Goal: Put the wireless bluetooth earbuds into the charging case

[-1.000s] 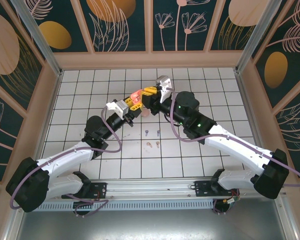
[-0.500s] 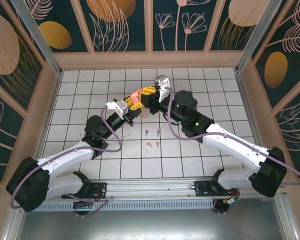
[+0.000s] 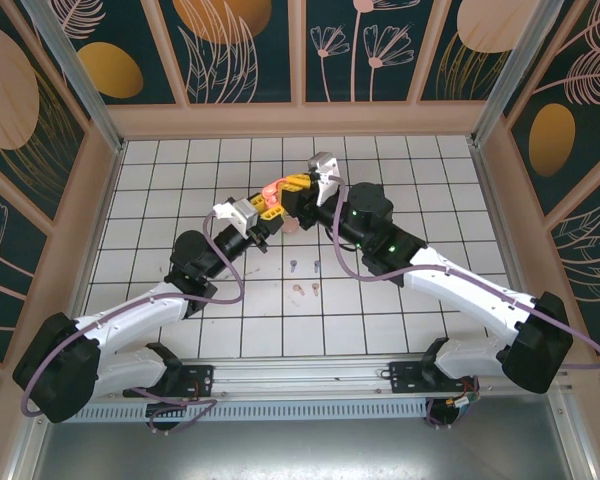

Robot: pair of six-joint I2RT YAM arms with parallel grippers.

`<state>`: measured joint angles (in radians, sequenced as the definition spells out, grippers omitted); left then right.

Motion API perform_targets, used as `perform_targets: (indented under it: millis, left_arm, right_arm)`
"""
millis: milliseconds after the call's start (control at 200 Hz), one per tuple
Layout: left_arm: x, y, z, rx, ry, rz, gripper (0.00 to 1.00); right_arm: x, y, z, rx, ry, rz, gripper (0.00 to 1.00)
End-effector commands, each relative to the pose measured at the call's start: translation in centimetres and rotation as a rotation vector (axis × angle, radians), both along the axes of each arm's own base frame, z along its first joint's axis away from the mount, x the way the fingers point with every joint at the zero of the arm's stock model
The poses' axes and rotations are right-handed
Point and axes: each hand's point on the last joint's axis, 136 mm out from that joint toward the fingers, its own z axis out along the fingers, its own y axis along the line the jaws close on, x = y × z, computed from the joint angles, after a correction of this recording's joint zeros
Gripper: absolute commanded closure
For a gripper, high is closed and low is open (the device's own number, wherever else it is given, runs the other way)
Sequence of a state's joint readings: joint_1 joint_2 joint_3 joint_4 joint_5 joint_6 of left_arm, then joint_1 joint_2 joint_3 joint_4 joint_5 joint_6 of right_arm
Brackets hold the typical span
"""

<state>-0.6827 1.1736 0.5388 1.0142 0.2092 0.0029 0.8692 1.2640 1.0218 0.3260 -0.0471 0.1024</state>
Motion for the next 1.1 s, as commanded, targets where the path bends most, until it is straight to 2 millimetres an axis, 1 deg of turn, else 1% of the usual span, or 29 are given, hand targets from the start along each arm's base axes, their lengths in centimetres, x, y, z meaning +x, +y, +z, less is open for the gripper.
perform_targets:
  millis: [0, 130, 330, 410, 661, 746, 946, 1096]
  left_arm:
    - [-0.9, 0.0, 3.4, -0.067, -0.080, -0.029, 1.00]
    - [-0.8, -0.2, 3.3, -0.065, -0.077, -0.030, 1.00]
    - [-0.7, -0.3, 3.2, -0.065, -0.072, -0.031, 1.00]
    - [-0.6, -0.3, 3.1, -0.064, -0.070, -0.031, 1.00]
    - [-0.6, -0.3, 3.2, -0.064, -0.068, -0.030, 1.00]
    - [-0.5, -0.3, 3.1, -0.064, -0.064, -0.028, 1.00]
    - [-0.3, -0.4, 3.0, -0.063, -0.056, -0.025, 1.00]
    - [-0.2, -0.4, 2.8, -0.059, -0.054, -0.023, 1.00]
  right_arm:
    - [-0.6, -0.1, -0.6, -0.013, -0.007, 0.021, 0.75]
    - [-0.7, -0.2, -0.7, -0.013, -0.006, 0.019, 0.74]
    - [-0.6, -0.4, -0.5, -0.011, -0.008, 0.011, 0.69]
    - [-0.6, -0.5, -0.2, -0.008, -0.011, 0.003, 0.66]
    - [-0.6, -1.4, 0.8, 0.006, -0.016, -0.030, 0.61]
    - [-0.8, -1.9, 1.1, 0.017, -0.011, -0.036, 0.58]
    - [-2.0, -2.6, 2.0, 0.051, -0.007, -0.010, 0.45]
    - [-2.7, -2.7, 3.0, 0.073, -0.012, 0.019, 0.40]
